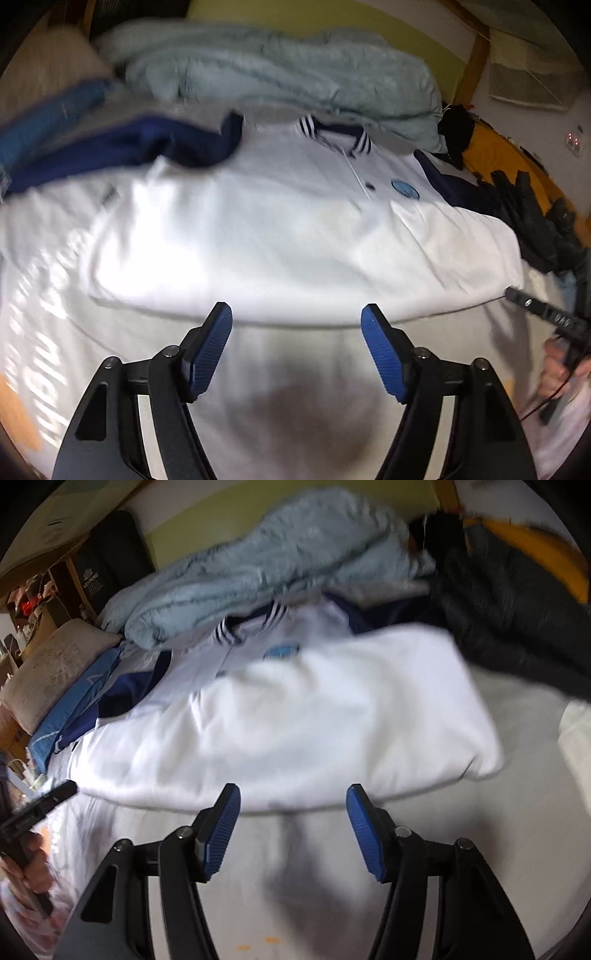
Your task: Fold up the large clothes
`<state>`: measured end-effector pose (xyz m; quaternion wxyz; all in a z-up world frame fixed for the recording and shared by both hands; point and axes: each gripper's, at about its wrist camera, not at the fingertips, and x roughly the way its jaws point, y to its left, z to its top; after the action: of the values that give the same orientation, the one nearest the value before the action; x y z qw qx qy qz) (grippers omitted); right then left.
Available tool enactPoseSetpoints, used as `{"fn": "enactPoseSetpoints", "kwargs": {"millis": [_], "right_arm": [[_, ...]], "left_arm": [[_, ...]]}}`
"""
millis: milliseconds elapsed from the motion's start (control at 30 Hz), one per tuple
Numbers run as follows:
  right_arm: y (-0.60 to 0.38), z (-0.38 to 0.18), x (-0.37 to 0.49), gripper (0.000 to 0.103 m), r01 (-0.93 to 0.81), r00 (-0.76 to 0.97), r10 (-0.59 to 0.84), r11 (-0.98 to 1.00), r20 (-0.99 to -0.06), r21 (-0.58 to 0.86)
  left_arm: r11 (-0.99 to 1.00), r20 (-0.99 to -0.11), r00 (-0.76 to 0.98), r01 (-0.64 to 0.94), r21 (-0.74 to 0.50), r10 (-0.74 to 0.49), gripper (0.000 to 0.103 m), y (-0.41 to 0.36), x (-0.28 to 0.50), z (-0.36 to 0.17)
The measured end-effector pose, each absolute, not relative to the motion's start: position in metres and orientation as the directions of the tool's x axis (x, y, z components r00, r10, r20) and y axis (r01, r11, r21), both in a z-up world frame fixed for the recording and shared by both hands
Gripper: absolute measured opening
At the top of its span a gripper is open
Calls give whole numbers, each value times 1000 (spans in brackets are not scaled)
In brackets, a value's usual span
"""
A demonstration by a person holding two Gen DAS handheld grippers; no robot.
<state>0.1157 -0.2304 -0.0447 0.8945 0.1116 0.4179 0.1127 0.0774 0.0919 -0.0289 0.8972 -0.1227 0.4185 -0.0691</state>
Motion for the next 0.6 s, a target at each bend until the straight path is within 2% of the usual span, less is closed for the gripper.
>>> {"fn": "enactPoseSetpoints", "kwargs": {"millis": [167, 233, 333, 467, 533, 600], "right_arm": [[-244, -72, 119, 69, 2, 542, 367, 899, -756, 438], [-240, -70, 117, 70, -6, 566, 350, 907, -747, 421], [-239, -71, 126, 74, 0, 588, 345, 904, -731, 427], [-253, -75, 149, 73, 112, 594, 371, 840, -714, 530], [-251, -73, 157, 62, 127, 610, 327, 859, -722, 496], [-244, -73, 162, 37, 116, 625, 249, 908, -740, 402]], "left_arm": [[912, -754, 583, -51, -406, -303, 71, 102, 88, -50], [892, -751, 584, -96, -442, -309, 72, 112, 95, -58], [874, -743, 614, -170, -454, -266, 71, 126, 109, -67], [879, -721, 663, -203, -431, -201, 60, 130, 124, -70], [906, -726, 669, -192, -378, -161, 53, 125, 129, -71], [913, -719, 683, -202, -353, -127, 37, 125, 127, -71]]}}
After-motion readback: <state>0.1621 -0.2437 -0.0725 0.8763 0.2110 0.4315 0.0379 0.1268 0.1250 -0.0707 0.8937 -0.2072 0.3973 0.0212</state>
